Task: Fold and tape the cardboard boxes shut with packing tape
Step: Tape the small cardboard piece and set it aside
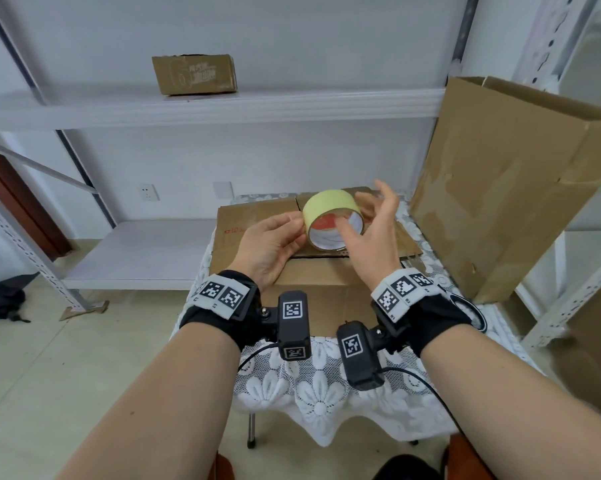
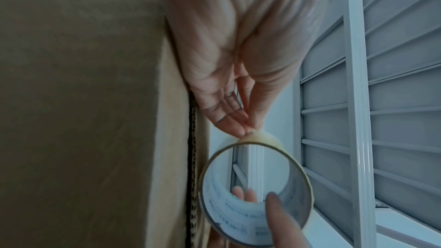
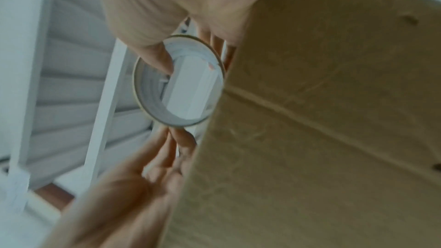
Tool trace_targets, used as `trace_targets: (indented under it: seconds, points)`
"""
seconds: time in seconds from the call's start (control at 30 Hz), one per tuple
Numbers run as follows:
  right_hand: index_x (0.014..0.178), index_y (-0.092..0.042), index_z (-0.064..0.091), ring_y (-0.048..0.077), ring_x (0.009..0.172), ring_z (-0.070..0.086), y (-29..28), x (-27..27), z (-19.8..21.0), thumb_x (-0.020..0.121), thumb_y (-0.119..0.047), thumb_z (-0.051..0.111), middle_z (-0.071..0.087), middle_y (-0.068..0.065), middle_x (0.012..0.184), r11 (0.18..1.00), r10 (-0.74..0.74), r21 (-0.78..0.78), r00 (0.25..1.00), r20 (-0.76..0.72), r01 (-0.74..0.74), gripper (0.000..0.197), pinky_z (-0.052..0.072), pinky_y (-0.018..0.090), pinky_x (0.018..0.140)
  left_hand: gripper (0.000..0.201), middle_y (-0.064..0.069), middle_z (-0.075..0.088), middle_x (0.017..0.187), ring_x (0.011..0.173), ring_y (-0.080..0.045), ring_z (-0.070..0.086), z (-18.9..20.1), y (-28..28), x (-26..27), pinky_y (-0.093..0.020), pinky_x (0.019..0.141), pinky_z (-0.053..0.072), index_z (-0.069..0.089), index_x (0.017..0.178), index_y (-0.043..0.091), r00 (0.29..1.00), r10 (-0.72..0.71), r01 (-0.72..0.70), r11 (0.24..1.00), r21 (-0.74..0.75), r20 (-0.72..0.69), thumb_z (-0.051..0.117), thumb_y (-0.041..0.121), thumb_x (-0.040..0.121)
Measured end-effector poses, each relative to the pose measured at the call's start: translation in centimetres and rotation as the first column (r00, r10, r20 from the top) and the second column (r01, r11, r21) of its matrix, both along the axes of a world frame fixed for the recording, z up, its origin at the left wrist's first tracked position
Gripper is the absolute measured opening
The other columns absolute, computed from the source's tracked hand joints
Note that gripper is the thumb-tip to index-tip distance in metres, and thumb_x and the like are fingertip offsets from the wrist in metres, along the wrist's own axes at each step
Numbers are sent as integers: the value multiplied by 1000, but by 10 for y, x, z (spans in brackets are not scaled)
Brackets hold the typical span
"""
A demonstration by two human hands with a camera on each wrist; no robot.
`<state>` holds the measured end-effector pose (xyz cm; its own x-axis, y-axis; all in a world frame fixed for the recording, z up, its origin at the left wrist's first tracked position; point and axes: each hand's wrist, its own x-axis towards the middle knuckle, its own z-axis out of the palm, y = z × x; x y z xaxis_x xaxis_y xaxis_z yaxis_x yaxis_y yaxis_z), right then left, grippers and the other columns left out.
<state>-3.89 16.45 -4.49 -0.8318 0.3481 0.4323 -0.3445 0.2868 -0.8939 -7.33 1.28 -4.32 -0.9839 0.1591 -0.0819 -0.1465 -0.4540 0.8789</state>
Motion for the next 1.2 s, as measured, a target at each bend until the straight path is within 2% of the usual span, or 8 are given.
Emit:
trace_targets:
  seconds: [0.1, 0.23, 0.37, 0.53, 0.73, 0.87, 1.03, 1.2]
  points:
    - [141, -15, 32, 13, 109, 54, 7, -4, 4, 88, -13, 63, 57, 3, 117, 997, 18, -79, 987, 159, -5, 61, 44, 21, 93, 14, -11, 71, 87, 79, -15, 67, 1, -1, 0, -21, 74, 58, 65, 103, -5, 1000, -3, 3, 1000, 11, 10, 56, -5, 92]
    - [122, -8, 52, 17, 103, 52, 6, -8, 7, 94, -1, 46, 55, 1, 108, 996, -21, 93, 959, 283, -6, 30, 37, 23, 78, 18, -12, 66, 87, 82, -17, 62, 2, -4, 0, -25, 79, 57, 63, 104, -8, 999, -30, 28, 997, 77, 25, 49, -1, 95]
    - [118, -6, 51, 18, 95, 49, -6, -11, 14, 94, 4, 37, 52, 3, 104, 993, -94, 96, 967, 237, 73, 30, 38, 25, 77, 23, -7, 69, 76, 77, -16, 65, 6, -1, 3, -30, 83, 55, 65, 91, 1, 999, 4, -7, 996, 90, 34, 57, 21, 96]
    - [108, -12, 52, 16, 92, 56, -22, -16, 6, 90, -5, 55, 55, -5, 95, 981, -132, -108, 968, 215, 158, 20, 45, 28, 80, 10, -13, 69, 85, 79, -19, 66, 4, -2, 3, -27, 77, 59, 65, 89, -2, 998, 67, -67, 998, 12, -2, 56, -4, 93]
    - [97, -5, 60, 20, 83, 54, -21, -19, 6, 90, 4, 42, 57, 2, 85, 993, -109, -12, 960, 259, 116, 22, 43, 29, 73, 22, -11, 66, 83, 76, -16, 63, 7, -21, 2, -25, 74, 59, 62, 105, -8, 999, -8, 7, 1000, 24, 42, 42, -9, 97]
    - [92, -9, 55, 14, 75, 54, -32, -17, 12, 96, -2, 43, 57, 1, 80, 997, -60, -45, 981, 186, 70, 14, 43, 21, 67, 12, -11, 67, 84, 76, -16, 66, 12, -32, 7, -24, 72, 58, 64, 101, -6, 998, -16, 13, 998, 60, 57, 60, -1, 90]
    - [101, -3, 57, 17, 86, 52, -38, -17, 9, 90, 5, 49, 59, 7, 94, 994, 11, 106, 963, 268, -41, 15, 41, 24, 76, 9, -11, 66, 83, 71, -12, 64, 11, -44, 3, -19, 68, 58, 66, 96, -3, 996, 78, -73, 989, -129, 34, 57, -5, 92]
    - [85, -9, 46, 15, 73, 46, -38, -18, 13, 89, 14, 36, 46, -3, 74, 967, -44, 253, 963, 265, -25, 26, 35, 22, 60, 15, -12, 66, 81, 70, -15, 65, 16, -46, 0, -22, 68, 60, 64, 98, -4, 997, 68, -54, 944, -326, 32, 49, -7, 95]
